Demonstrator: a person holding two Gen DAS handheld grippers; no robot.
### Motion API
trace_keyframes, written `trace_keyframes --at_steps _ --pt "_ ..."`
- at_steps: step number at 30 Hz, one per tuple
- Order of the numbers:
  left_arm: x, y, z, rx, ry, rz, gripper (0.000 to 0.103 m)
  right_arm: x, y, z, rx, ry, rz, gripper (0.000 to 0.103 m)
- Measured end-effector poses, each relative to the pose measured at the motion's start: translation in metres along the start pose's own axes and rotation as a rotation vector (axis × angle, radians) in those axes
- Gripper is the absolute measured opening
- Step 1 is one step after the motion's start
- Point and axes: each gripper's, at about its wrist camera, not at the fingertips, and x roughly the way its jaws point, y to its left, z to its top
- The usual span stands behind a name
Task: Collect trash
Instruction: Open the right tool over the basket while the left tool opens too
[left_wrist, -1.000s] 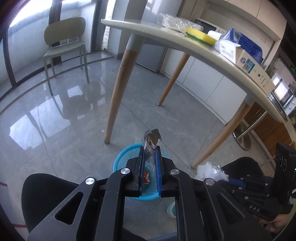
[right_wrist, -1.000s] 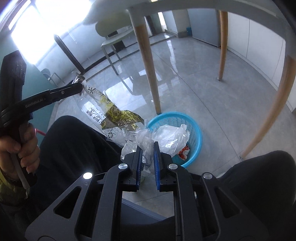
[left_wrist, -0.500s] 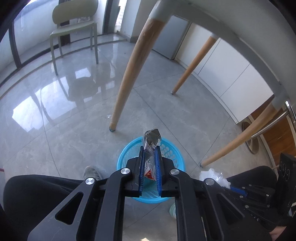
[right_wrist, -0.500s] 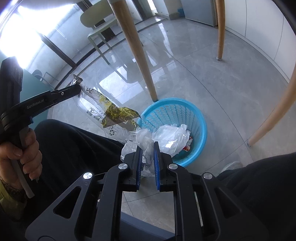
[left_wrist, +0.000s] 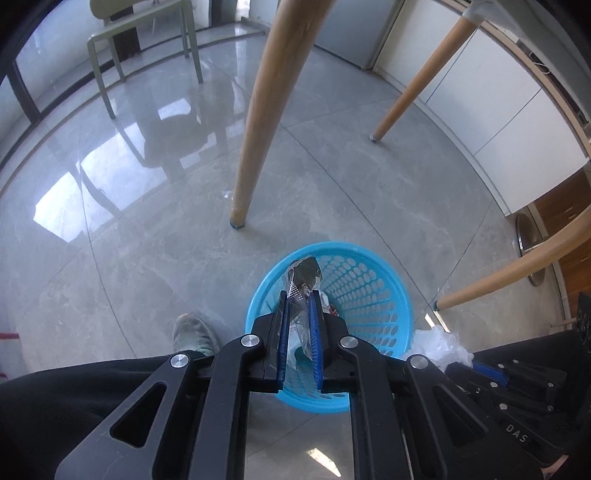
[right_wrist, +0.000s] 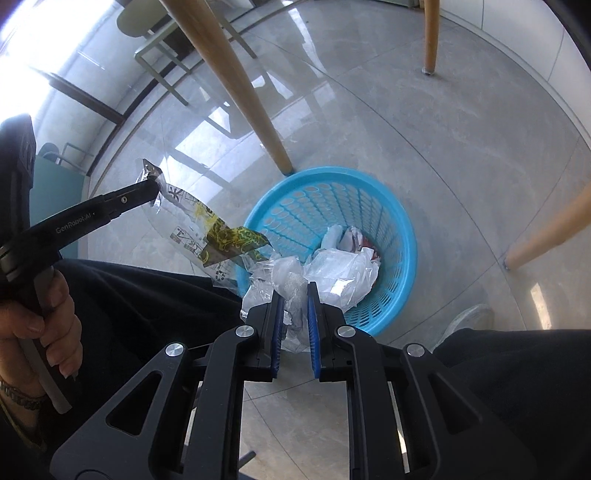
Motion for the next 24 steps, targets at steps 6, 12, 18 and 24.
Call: trace_keyframes --at_steps 6,12,18,24 --pt "0.021 -0.004 0.003 -0.001 0.052 0.004 0.010 0.034 -0.002 0.011 -0.003 0.048 -0.027 0.011" --pt "0.045 -0.008 0.007 0.025 0.103 0.015 0.010 0.065 -0.014 0.020 0.046 0.104 -0.035 0.012" --pt "0.066 -0.012 0.011 0.041 0.154 0.024 0.010 0.087 -0.021 0.024 0.085 0.146 -0.039 0.015" --pt "0.072 -0.014 0.013 0.061 0.171 0.018 0.022 0.096 -0.029 0.026 0.113 0.166 -0.039 0.027"
